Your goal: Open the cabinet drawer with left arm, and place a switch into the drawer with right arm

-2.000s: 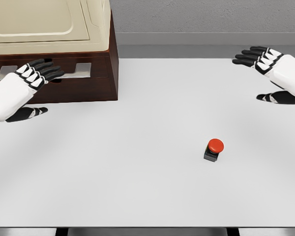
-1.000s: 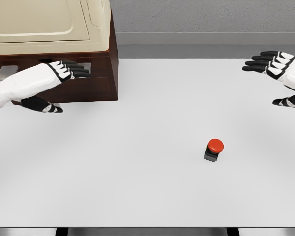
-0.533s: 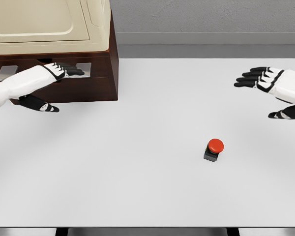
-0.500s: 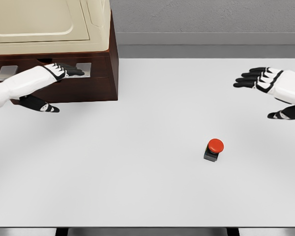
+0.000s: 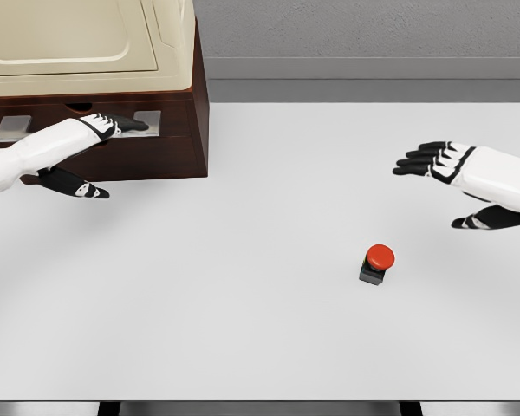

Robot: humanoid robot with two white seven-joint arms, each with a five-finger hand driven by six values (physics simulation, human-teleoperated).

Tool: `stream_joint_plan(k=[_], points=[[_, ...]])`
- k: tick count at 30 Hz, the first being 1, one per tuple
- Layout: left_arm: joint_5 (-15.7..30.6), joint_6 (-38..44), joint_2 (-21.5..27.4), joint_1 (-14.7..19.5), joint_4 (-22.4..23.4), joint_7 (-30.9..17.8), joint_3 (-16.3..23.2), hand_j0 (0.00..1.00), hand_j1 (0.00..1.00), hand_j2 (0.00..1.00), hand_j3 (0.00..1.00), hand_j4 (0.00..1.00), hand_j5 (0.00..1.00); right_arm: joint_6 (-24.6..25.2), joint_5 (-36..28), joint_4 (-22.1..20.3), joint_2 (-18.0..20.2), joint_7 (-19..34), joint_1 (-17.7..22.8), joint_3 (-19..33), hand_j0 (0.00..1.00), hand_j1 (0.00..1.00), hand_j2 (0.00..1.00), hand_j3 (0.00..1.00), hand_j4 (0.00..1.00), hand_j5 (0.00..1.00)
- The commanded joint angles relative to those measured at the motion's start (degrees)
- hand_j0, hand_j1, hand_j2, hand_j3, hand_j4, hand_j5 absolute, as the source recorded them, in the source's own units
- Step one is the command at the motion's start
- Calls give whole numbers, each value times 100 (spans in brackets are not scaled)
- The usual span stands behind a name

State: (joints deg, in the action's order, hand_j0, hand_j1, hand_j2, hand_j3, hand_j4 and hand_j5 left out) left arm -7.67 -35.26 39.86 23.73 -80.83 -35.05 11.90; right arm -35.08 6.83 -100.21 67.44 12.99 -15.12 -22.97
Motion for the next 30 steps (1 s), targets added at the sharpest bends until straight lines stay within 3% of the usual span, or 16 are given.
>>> stream_joint_plan(k=[1,5,20,30], points=[[-156,26,13,0,58,5,-13,100,100,100,100,100,100,8,-33,-7,24,2,0,-23,100,100,100,100,100,100],[-138,26,22,-62,49,5,-4,100,100,100,100,100,100,8,11,-24,24,354,0,-76,100,100,100,100,100,100],[249,26,162,-246,-56,5,-83,100,100,100,100,100,100,8,3,-51,24,362,0,-182,100,100,100,100,100,100],[310,26,250,-650,-372,5,-417,100,100,100,100,100,100,8,-15,-51,77,362,-9,-182,100,100,100,100,100,100]])
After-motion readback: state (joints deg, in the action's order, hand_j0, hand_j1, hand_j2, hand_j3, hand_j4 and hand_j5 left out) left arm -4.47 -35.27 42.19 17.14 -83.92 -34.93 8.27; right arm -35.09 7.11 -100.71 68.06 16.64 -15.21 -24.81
